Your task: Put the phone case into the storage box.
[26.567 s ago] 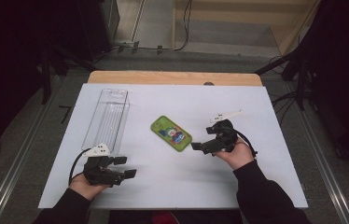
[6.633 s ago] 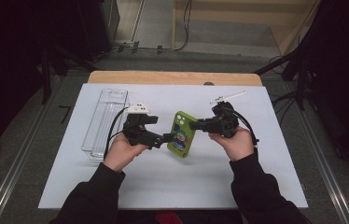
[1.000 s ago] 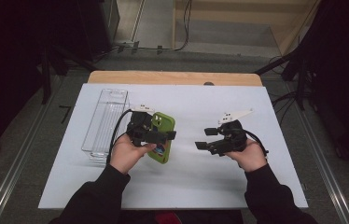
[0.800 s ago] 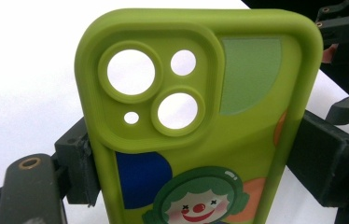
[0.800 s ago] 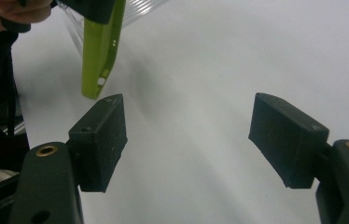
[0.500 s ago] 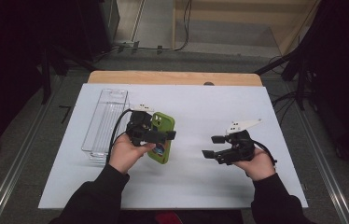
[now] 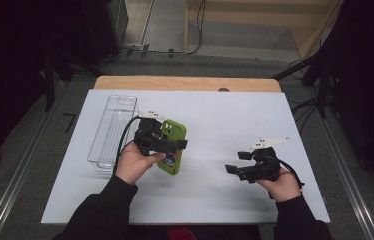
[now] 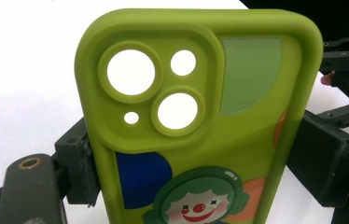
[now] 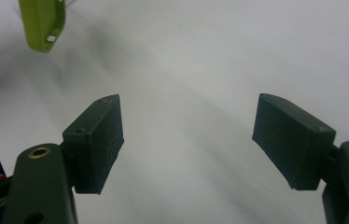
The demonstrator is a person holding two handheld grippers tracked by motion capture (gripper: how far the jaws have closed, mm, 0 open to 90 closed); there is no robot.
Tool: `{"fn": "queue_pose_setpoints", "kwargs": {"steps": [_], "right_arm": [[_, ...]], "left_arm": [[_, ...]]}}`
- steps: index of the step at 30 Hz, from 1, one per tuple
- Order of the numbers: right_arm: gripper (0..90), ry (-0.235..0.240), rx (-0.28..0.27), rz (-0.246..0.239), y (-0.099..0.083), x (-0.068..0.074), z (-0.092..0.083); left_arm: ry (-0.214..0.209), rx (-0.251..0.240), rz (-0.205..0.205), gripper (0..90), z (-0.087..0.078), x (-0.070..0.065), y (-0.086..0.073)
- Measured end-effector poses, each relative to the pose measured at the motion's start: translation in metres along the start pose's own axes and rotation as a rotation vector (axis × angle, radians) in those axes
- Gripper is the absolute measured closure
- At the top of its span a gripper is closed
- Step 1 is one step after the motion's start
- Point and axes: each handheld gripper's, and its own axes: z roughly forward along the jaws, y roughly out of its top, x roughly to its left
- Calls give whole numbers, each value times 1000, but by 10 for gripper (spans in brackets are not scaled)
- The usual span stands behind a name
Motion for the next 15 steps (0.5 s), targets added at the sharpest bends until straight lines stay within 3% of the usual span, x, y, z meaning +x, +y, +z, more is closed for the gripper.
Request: {"fn": "queue_pose_setpoints", "kwargs": {"steps": [6,9,15], "right_arm": [[227,-28,-19,14,-10,-1,-4],[227,-28,-23,32,-16,-1,-4],[228,-44,-23,35,-24,-4,-3]], "left_arm": [[2,-3,-4,173,-3,1,2],[33,5,8,173,-4,1,3],[26,-2,1,173,-10,3,5]]}}
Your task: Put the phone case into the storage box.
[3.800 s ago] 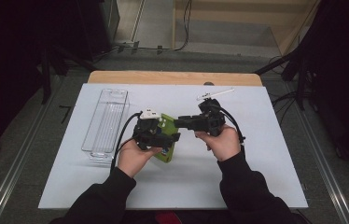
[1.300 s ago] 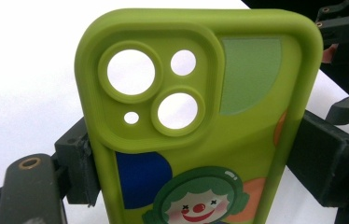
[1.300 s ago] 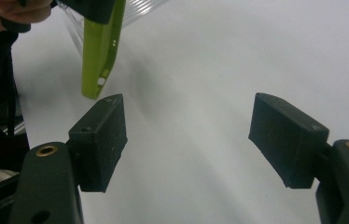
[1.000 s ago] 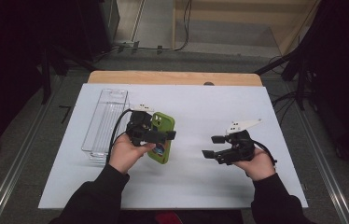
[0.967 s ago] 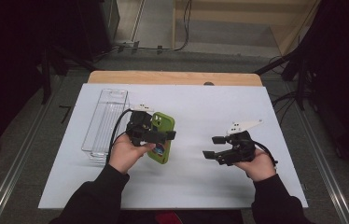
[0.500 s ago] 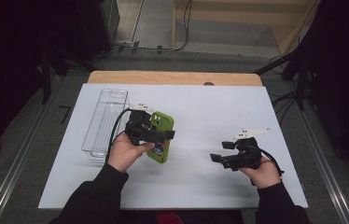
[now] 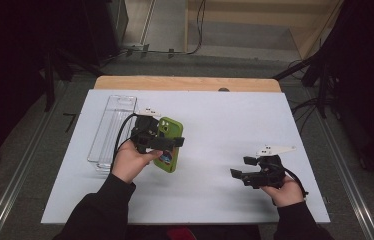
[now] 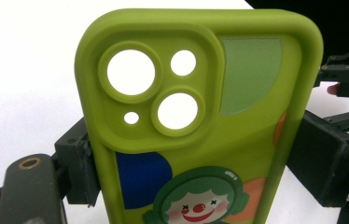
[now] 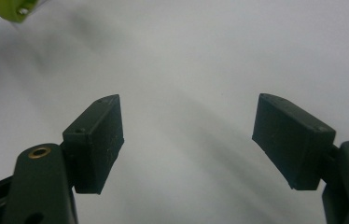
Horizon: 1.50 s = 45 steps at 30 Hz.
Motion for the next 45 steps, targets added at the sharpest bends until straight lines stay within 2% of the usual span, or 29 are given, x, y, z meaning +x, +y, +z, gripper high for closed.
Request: {"fn": "queue_pose_setpoints", "kwargs": {"steps": [3,9,21,27,38,45], "right_arm": [[228,-4,10,3,-3,-1,1],[228,-7,30,-21,-6,0,1],[228,0,19,-24,-8,0,0],[228,0,9,-18,-8,1,-1],[229,14,24,-12,-8,2,0],[228,19,26,-11,-8,3,0]], "left_arm": [[-1,7,-6,173,-4,3,2],[4,-4,-21,173,-14,7,6],[1,-15,-34,173,-36,13,13],[10,-27,-37,173,-49,16,16],[34,-45,-67,173,-67,27,18],[49,-54,-72,173,-77,33,18]]}}
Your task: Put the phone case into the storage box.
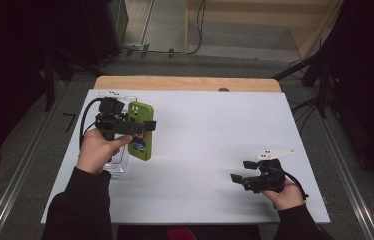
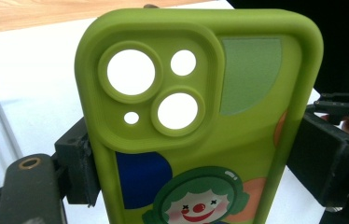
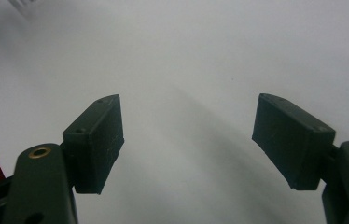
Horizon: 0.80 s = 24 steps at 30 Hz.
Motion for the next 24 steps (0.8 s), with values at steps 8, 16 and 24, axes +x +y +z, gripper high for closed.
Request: {"fn": "queue_pose_setpoints", "kwargs": {"steps": [8,16,24], "right_arm": [[228,5,4,1,0,0,0],[228,1,15,5,0,-1,1],[230,0,39,43,0,-4,2]], "left_arm": [[16,-20,-17,173,-9,5,1],[42,-41,-32,173,-20,13,2],[62,-62,-54,173,-30,25,2]]}}
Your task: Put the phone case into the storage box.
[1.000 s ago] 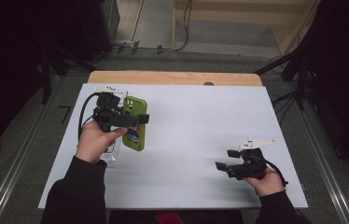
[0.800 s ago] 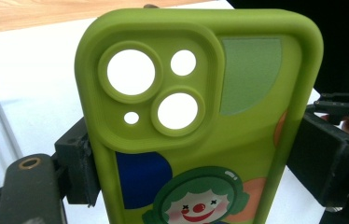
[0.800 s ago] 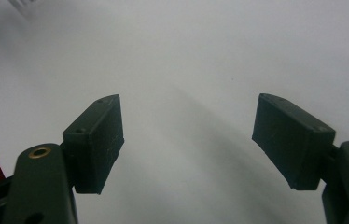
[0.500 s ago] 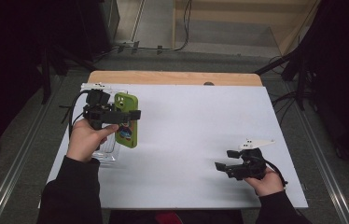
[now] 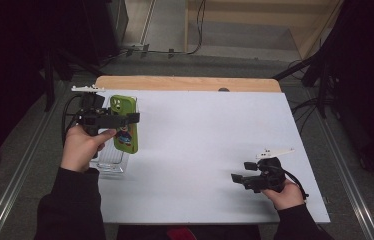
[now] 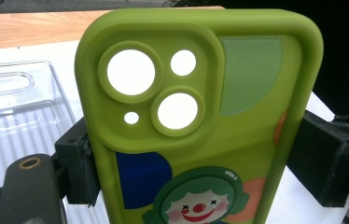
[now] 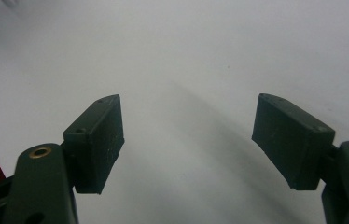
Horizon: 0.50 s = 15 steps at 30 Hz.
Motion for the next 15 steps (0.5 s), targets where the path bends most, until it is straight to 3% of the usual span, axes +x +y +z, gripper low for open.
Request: {"fn": "queue_pose_setpoints", "kwargs": {"steps": [9,11,15], "right_arm": [[231,16,2,-9,1,3,2],[231,35,-6,-3,2,3,1],[231,22,7,-15,2,3,2]], "left_arm": [[41,-34,-12,172,-1,13,2],[46,-25,-6,173,0,17,5],[54,-46,-24,172,2,21,14]]}}
